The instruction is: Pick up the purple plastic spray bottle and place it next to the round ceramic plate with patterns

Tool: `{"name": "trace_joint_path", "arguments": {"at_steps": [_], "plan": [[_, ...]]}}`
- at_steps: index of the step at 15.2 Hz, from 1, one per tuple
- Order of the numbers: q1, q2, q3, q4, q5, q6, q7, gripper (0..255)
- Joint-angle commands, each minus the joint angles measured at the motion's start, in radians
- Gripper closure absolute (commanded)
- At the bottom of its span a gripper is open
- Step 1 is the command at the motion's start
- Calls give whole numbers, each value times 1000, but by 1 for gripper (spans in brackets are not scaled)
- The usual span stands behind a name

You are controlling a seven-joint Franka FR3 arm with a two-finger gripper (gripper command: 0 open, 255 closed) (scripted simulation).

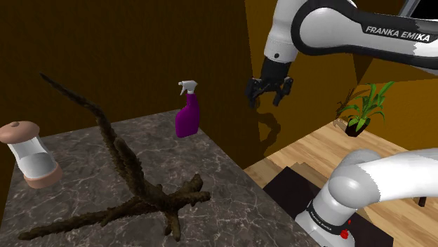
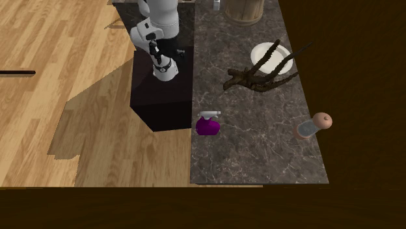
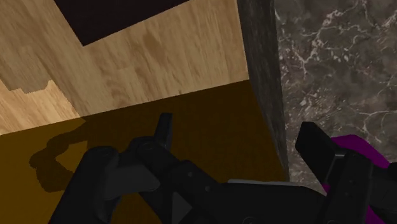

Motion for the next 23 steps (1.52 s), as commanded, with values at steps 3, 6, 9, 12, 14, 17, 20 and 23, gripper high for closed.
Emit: {"name": "trace_joint_path", "arguments": {"at_steps": [3, 6, 9, 12, 14, 17, 20, 23], "plan": [[-48, 105, 137, 70, 13, 44, 217, 0], [-95, 203, 244, 141, -2, 70, 383, 0], [-153, 323, 356, 230, -45, 86, 558, 0], [-212, 472, 477, 340, -128, 86, 750, 0], [-243, 596, 559, 425, -215, 70, 893, 0], [-232, 827, 653, 577, -397, 7, 1125, 0], [-110, 1051, 639, 759, -570, -91, 1313, 0], [45, 1234, 567, 975, -691, -194, 1426, 0]]}}
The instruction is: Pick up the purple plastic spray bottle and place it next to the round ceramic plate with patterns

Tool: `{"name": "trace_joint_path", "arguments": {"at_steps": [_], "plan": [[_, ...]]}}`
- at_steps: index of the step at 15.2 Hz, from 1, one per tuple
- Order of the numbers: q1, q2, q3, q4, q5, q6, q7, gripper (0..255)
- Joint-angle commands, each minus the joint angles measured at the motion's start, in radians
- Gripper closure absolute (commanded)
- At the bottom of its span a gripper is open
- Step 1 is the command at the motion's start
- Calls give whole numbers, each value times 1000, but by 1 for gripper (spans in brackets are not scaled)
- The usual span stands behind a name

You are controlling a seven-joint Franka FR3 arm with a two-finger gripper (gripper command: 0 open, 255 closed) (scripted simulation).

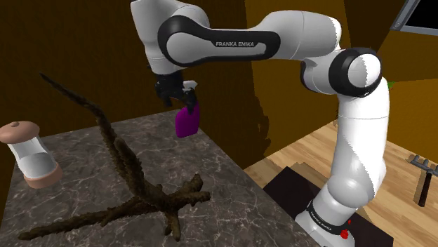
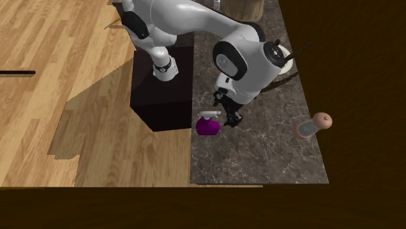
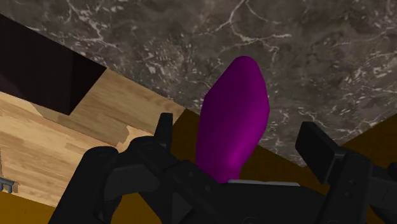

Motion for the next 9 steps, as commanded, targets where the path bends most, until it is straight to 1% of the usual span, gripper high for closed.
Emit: {"name": "trace_joint_path", "arguments": {"at_steps": [1, 2, 9], "plan": [[109, 127, -50, 157, -81, -71, 73, 0], [119, 135, -57, 171, -84, -76, 76, 0], [42, 99, -49, 13, -64, 42, 93, 0]]}}
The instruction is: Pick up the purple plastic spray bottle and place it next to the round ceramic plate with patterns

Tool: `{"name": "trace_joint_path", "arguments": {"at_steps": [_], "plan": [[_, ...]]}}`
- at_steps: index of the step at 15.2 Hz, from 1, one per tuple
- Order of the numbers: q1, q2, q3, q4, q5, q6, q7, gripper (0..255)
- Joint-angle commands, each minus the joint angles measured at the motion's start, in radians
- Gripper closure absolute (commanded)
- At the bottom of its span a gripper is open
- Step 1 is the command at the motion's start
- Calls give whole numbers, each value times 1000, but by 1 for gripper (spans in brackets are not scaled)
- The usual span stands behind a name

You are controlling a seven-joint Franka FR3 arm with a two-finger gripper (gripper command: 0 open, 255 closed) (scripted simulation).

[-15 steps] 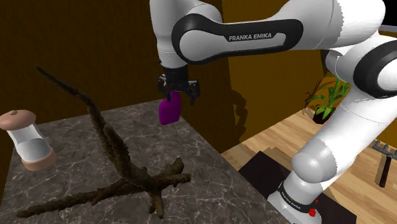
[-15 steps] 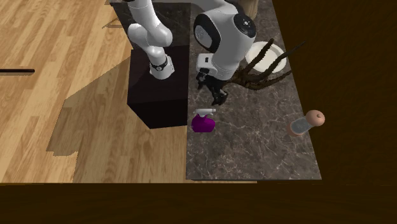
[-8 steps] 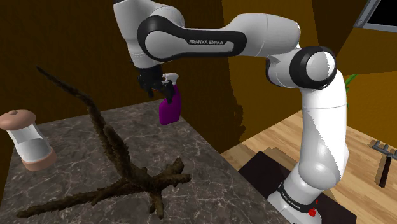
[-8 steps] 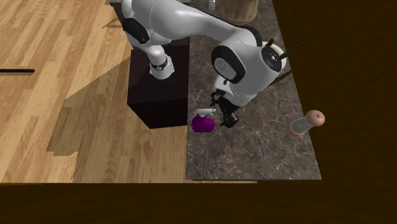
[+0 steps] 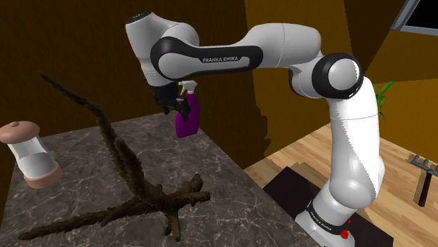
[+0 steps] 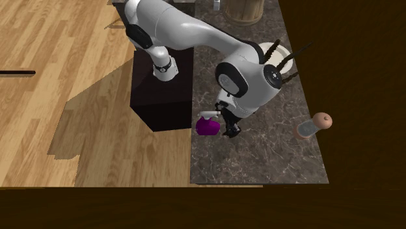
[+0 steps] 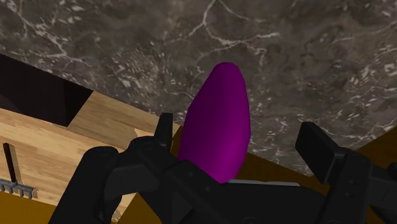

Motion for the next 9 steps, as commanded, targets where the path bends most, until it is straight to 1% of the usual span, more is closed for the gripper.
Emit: {"name": "trace_joint_path", "arguments": {"at_steps": [1, 8, 9], "plan": [[-13, -6, 1, -26, 3, 20, 3, 0], [-13, -6, 1, -26, 3, 20, 3, 0], [-13, -6, 1, -26, 3, 20, 3, 255]]}}
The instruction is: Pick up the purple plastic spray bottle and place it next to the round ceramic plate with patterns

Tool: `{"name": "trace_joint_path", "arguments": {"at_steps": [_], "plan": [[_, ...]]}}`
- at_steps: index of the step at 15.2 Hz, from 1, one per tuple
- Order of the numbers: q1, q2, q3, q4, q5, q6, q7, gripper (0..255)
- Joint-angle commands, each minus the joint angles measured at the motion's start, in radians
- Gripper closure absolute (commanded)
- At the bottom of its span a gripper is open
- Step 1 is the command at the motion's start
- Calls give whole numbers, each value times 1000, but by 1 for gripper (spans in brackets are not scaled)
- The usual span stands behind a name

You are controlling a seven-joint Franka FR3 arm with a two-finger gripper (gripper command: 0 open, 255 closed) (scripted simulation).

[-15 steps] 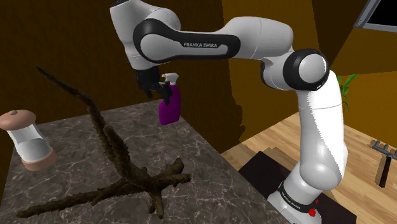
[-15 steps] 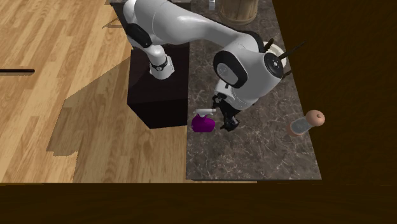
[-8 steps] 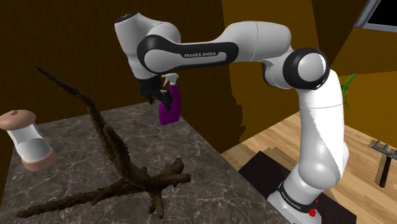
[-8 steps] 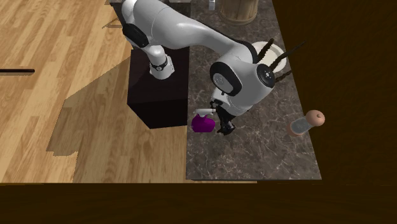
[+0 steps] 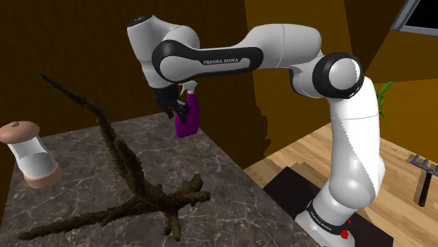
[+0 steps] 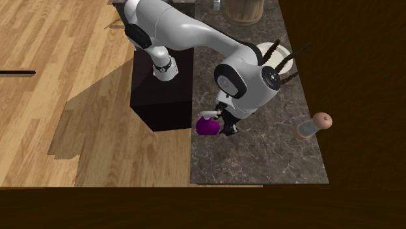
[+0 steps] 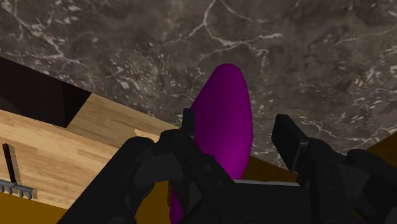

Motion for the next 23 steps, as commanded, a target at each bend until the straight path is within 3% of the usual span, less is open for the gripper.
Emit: {"name": "trace_joint_path", "arguments": {"at_steps": [1, 9, 23], "plan": [[0, 0, 0, 0, 0, 0, 0, 255], [0, 0, 0, 0, 0, 0, 0, 255], [88, 26, -12, 244, -23, -195, -63, 255]]}}
